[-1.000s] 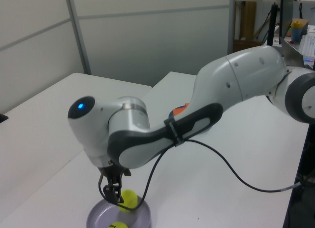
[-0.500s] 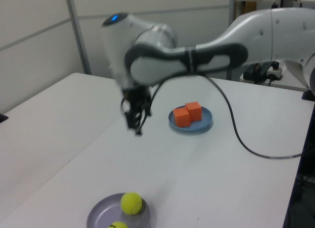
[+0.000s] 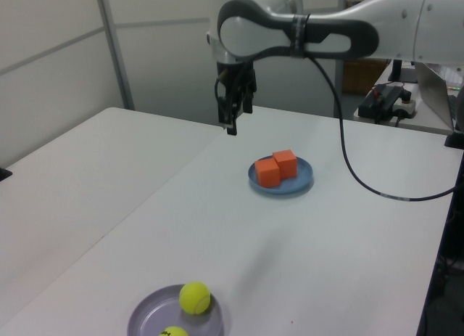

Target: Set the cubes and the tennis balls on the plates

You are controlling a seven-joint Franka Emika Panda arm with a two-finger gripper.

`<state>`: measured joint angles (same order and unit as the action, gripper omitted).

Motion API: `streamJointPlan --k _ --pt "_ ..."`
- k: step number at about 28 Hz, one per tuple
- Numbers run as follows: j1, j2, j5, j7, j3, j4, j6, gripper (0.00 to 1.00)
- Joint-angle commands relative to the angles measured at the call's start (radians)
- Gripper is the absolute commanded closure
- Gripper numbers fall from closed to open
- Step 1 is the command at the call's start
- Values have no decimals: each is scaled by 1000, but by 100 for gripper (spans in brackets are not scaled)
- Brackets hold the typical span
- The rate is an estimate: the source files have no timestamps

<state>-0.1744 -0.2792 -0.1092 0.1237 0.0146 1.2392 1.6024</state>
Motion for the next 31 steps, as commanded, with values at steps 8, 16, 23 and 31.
streamJointPlan --k 8,16,23,31 --pt "4 89 39 17 31 8 -152 0" --pt "49 115 55 -113 31 8 -210 0" --pt "61 114 69 -155 30 11 -219 0" --pt "62 124 80 -101 31 19 -242 0"
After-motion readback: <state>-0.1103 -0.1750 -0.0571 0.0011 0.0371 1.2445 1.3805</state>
